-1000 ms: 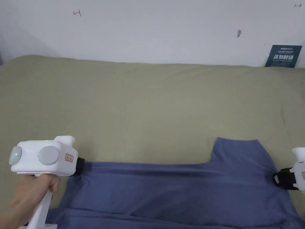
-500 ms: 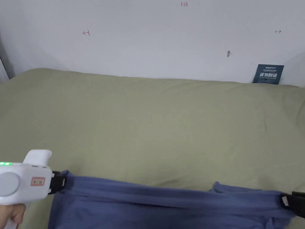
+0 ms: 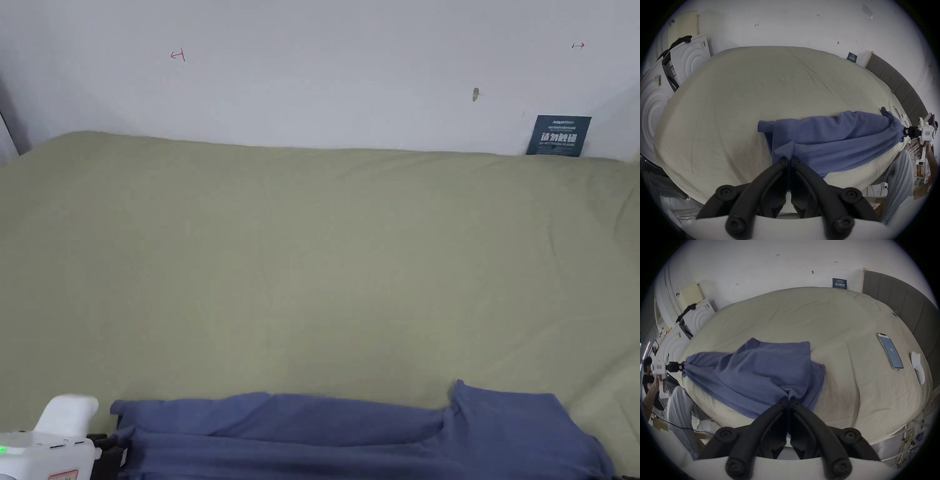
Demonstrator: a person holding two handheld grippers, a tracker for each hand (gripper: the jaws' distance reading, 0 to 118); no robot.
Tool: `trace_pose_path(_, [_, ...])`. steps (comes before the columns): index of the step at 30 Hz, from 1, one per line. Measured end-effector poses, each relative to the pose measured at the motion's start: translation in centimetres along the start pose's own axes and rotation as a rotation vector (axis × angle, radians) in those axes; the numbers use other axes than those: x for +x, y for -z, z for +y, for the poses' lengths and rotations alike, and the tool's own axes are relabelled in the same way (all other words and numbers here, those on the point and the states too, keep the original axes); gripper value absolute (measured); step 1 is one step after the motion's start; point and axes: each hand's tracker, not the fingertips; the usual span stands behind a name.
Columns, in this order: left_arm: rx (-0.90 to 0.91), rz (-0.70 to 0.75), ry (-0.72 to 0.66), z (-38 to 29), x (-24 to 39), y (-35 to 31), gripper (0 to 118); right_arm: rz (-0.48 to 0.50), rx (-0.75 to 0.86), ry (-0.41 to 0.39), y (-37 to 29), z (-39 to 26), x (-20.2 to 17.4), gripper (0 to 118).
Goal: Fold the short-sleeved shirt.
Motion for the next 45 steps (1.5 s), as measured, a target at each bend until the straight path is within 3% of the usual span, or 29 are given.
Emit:
trace_pose_path(1, [-0.002, 0.001, -0.005, -0.1, -0.1, 0.1, 5, 0.005, -0.005, -0.003, 0.2, 0.1, -0.1, 4])
trace_pose_path(2, [0.003, 0.001, -0.009, -0.1, -0.1, 0.1, 24, 0.002, -0.012, 0.000, 0.2, 0.1, -0.2, 11])
trace_pose_path(3, [0.004, 0.007, -0.001, 0.0, -0.1, -0.1, 56, -0.006, -0.017, 0.008, 0.0, 0.1, -0.4, 35])
trace_pose_path(4, [0.003, 0.027, 0.008, 0.1, 0.2, -0.4, 92, -0.021, -0.025, 0.015, -0.2, 0.2, -0.6, 76])
trace_pose_path(5, [0.002, 0.047, 0.001, 0.1, 0.3, -0.7, 117, -0.045, -0.042, 0.021, 0.4, 0.2, -0.2, 118])
trace_pose_path(8, [0.084, 0.032, -0.055, 0.6, 1.5, -3.3, 117, -0.015, 0.063, 0.056, -2.1, 0.8, -1.4, 111])
trace_pose_path(11, [0.190, 0.041, -0.028, 2.5, 4.7, -5.8, 115, 0.003, 0.156, 0.090, -2.9, 1.8, -2.2, 113])
trace_pose_path(13, [0.282, 0.003, -0.037, 3.7, 7.7, -7.7, 103, 0.026, 0.233, 0.096, -4.5, 3.5, -5.8, 113])
trace_pose_path(14, [0.337, -0.011, -0.034, 4.2, 9.1, -8.5, 84, 0.041, 0.272, 0.096, -5.1, 4.3, -7.4, 103])
trace_pose_path(15, [0.389, -0.005, -0.042, 4.7, 10.5, -9.0, 68, 0.027, 0.324, 0.094, -5.7, 4.9, -9.1, 85])
trace_pose_path(16, [0.426, 0.000, -0.038, 4.8, 11.9, -9.4, 51, -0.002, 0.390, 0.074, -6.3, 5.3, -10.6, 59])
trace_pose_path(17, [0.464, 0.019, -0.030, 5.0, 13.1, -9.6, 19, -0.044, 0.439, 0.043, -6.1, 5.4, -11.5, 20])
trace_pose_path(18, [0.495, 0.050, -0.021, 5.1, 14.2, -9.7, 4, -0.108, 0.498, 0.013, -6.4, 5.5, -13.1, 7])
trace_pose_path(19, [0.528, 0.063, -0.014, 5.1, 14.9, -9.8, 0, -0.147, 0.547, -0.025, -6.4, 5.4, -14.3, 7])
trace_pose_path(24, [0.621, 0.139, 0.002, 4.2, 17.4, -10.5, 0, -0.229, 0.646, -0.076, -6.4, 4.8, -18.5, 6])
trace_pose_path(27, [0.622, 0.148, 0.018, 4.1, 17.6, -10.6, 0, -0.189, 0.649, -0.052, -6.4, 5.0, -18.8, 5])
trace_pose_path(32, [0.631, 0.165, 0.022, 3.9, 16.9, -11.0, 0, -0.245, 0.689, -0.112, -6.4, 5.1, -19.8, 5])
trace_pose_path(36, [0.615, 0.196, 0.003, 4.0, 14.7, -11.6, 0, -0.237, 0.705, -0.091, -6.4, 5.1, -20.1, 5])
trace_pose_path(41, [0.386, 0.124, -0.069, 4.4, 7.2, -11.1, 0, -0.220, 0.673, -0.088, -6.1, 4.5, -20.4, 5])
trace_pose_path(45, [0.064, -0.122, -0.254, 4.8, -1.0, -7.3, 0, -0.200, 0.610, -0.091, -5.3, 4.0, -20.6, 6])
